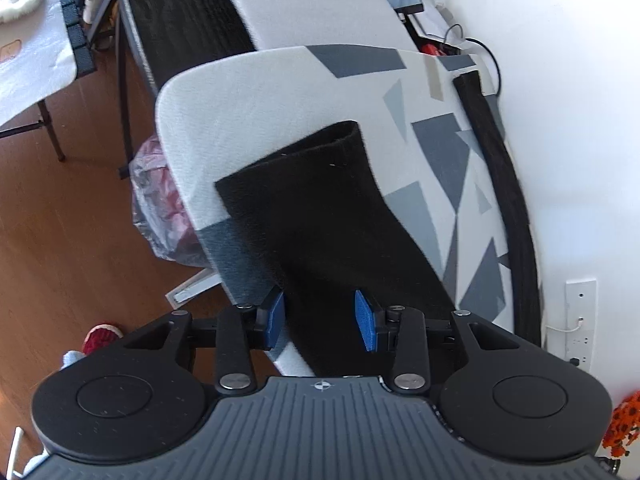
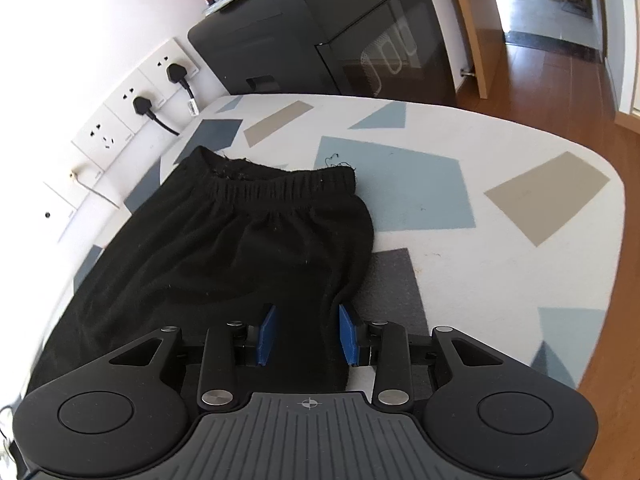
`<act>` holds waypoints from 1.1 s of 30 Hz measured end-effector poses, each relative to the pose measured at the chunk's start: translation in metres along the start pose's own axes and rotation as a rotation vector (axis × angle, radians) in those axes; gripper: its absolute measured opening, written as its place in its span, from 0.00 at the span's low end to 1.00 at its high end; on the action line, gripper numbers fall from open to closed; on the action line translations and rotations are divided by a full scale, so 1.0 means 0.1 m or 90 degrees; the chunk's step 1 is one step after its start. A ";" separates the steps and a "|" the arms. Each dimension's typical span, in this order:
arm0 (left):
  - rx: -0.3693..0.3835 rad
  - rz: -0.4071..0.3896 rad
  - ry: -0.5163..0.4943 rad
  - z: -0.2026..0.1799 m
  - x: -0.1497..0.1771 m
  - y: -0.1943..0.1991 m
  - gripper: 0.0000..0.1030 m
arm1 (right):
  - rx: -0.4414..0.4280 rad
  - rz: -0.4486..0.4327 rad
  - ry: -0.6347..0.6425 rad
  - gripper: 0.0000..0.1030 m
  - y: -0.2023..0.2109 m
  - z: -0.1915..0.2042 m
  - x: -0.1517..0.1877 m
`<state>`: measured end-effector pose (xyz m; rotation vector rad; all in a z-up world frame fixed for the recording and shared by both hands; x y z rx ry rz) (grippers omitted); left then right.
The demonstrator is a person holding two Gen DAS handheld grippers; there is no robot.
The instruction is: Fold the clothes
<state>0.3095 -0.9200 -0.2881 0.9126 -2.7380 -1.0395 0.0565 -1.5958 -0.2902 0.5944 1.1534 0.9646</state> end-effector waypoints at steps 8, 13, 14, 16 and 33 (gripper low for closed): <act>0.056 -0.061 0.004 -0.31 -0.12 0.15 0.01 | -0.025 0.007 -0.043 0.04 -0.06 -0.02 -0.10; 0.189 -0.113 -0.040 -0.79 -0.23 0.72 0.01 | -0.083 -0.022 -0.099 0.03 0.31 -0.12 -0.34; 0.198 -0.122 -0.044 -0.84 -0.25 0.78 0.01 | -0.090 -0.022 -0.102 0.03 0.36 -0.13 -0.37; 0.216 -0.140 -0.052 -0.93 -0.28 0.89 0.01 | -0.101 -0.020 -0.100 0.03 0.44 -0.15 -0.42; 0.395 -0.183 -0.181 -2.21 -0.32 1.34 0.01 | -0.145 -0.060 -0.104 0.03 0.84 -0.04 -0.79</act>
Point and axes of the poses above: each gripper's, at about its wrist camera, not at the fingertips, and y roughly against the way its jaws point, z to its left, x to its underside, the point moved 9 cm from there along -y, roughly the way its jaws point, and after that the axes turned 12 degrees about x, right-handed, at the moved point
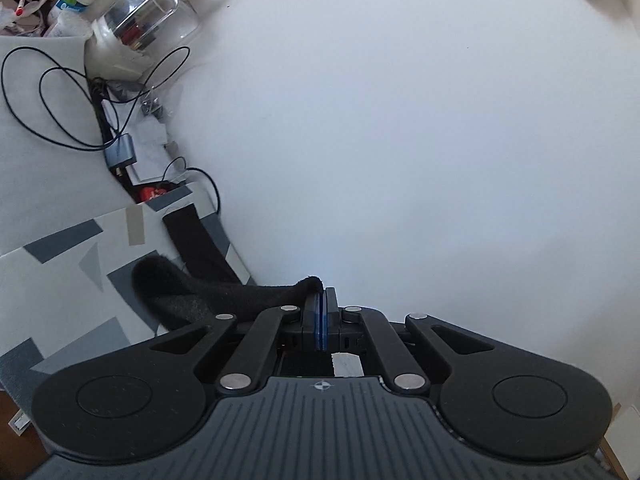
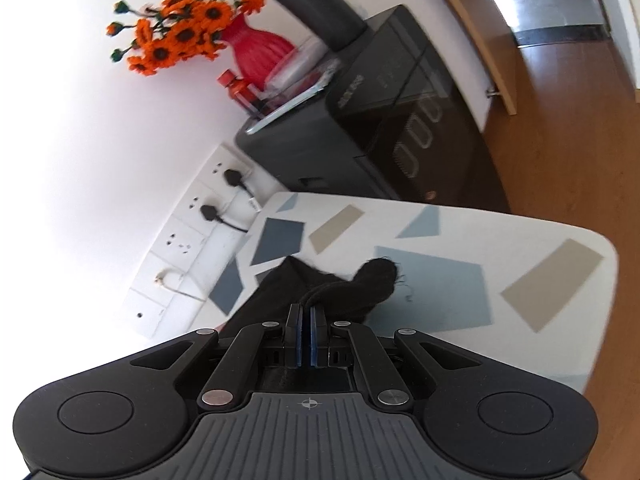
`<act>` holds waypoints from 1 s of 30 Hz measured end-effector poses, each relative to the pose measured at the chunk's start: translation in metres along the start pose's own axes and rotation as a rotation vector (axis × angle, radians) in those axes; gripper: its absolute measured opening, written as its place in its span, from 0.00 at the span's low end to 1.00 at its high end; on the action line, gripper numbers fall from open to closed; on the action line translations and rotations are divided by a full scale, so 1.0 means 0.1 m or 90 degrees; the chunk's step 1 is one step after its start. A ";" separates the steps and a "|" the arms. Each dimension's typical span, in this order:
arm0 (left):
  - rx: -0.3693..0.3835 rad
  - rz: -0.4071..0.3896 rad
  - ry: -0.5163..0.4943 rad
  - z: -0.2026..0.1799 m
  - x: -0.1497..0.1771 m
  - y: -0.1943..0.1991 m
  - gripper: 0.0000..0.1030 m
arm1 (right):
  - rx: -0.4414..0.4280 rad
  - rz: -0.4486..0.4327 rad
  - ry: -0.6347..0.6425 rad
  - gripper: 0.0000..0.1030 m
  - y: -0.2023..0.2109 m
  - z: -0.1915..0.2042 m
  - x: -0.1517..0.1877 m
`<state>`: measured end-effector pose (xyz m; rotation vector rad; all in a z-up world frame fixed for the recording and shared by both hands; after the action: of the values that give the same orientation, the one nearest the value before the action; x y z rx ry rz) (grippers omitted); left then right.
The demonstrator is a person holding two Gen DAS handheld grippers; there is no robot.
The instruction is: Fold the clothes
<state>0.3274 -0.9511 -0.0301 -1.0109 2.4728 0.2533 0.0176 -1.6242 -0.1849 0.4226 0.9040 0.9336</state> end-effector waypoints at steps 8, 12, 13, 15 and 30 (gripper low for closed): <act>-0.023 -0.063 -0.036 -0.08 -0.40 -0.77 0.01 | -0.054 0.059 0.069 0.03 -0.47 0.61 -0.09; -0.065 -0.081 -0.030 0.04 -0.51 -1.33 0.01 | -0.084 0.071 0.099 0.03 -0.79 1.01 -0.19; -0.075 -0.081 -0.024 0.10 -0.52 -1.47 0.01 | -0.089 0.073 0.102 0.03 -0.87 1.09 -0.23; -0.100 -0.076 -0.007 0.24 -0.51 -1.71 0.01 | -0.096 0.074 0.105 0.03 -1.03 1.23 -0.28; -0.240 0.038 0.050 1.60 -0.39 -3.21 0.02 | 0.003 0.063 0.138 0.03 -2.03 1.53 -0.23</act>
<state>0.6310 -1.1028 -0.1522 -1.1103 2.5850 0.7342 0.2392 -1.7464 -0.2205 0.3774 1.0891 1.0834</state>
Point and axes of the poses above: each gripper's, at about its wrist camera, not at the fingertips, and y roughly against the way its jaws point, z to its left, x to its underside, the point moved 9 cm from there along -y, roughly the way its jaws point, and after that the axes turned 12 degrees about x, right-handed, at the moved point
